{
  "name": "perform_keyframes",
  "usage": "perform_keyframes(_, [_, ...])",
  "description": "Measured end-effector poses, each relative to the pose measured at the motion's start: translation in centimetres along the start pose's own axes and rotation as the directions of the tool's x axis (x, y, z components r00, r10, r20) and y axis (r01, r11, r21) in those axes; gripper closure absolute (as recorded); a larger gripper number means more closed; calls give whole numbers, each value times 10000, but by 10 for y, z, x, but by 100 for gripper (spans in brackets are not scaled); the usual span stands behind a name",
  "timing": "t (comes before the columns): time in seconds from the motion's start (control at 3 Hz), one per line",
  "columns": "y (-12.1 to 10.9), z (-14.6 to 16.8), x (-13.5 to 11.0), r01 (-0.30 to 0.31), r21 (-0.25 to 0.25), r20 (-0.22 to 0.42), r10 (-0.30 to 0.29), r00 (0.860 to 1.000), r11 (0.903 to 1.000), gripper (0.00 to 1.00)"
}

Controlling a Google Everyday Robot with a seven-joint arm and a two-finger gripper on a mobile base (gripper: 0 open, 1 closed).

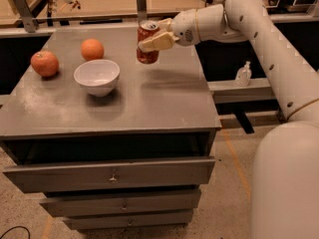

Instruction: Place coke can into white bowl

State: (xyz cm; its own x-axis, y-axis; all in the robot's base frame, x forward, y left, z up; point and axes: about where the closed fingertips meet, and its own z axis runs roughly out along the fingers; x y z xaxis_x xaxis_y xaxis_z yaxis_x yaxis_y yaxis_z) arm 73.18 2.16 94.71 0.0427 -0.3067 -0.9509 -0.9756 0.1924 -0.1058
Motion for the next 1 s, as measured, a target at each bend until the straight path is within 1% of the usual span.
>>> perform_keyframes(0.33, [15, 19, -25, -215, -355, 552, 234, 9982, 9991, 100])
perform_keyframes(0.67, [35, 39, -51, -727, -872, 710, 790, 9943, 9935, 100])
perform_keyframes(1.0, [61, 61, -64, -1300, -1302, 380, 1359, 9900, 9829, 100])
